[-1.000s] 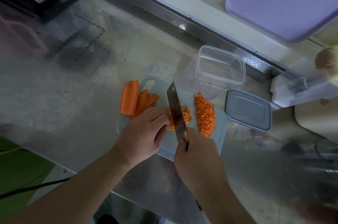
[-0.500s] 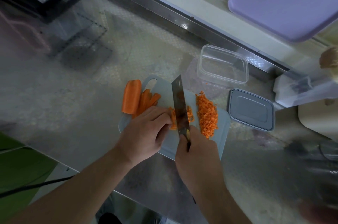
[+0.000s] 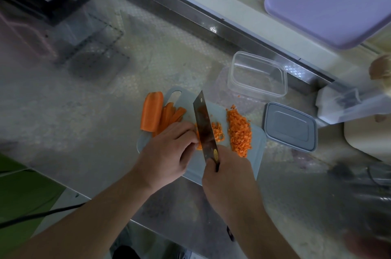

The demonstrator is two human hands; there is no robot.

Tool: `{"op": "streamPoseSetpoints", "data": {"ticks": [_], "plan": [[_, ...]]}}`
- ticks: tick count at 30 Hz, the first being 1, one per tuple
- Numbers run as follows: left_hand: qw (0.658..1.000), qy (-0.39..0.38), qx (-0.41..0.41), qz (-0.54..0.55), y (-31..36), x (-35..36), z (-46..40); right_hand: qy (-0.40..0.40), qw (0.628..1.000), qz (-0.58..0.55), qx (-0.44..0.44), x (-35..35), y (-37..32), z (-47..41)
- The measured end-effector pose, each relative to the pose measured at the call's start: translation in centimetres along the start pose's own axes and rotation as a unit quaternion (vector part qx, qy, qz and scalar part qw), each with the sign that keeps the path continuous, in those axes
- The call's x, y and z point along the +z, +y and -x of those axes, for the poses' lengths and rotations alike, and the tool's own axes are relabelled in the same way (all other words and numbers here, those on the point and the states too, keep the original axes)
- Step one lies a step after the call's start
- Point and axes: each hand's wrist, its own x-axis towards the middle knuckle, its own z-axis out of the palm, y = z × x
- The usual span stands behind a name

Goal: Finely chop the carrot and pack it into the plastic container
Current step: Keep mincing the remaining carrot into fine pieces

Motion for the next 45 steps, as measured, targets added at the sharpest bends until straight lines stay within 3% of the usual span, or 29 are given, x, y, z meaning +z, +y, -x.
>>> {"op": "streamPoseSetpoints", "data": {"ticks": [8, 32, 45], "plan": [[1.000, -0.002, 0.001, -0.004, -0.1, 0.1, 0.0, -0.028, 0.999, 0.010, 0.034, 0.9, -0.6, -0.3], [1.000, 0.022, -0.007, -0.013, 0.3, -0.1, 0.2, 0.023, 1.000, 0.004, 0.016, 2.0, 0.5, -0.3], [0.992, 0.010, -0.045, -0.115, 0.4, 0.0, 0.4, 0.022, 1.000, -0.005, 0.022, 2.1, 0.7, -0.3]]}}
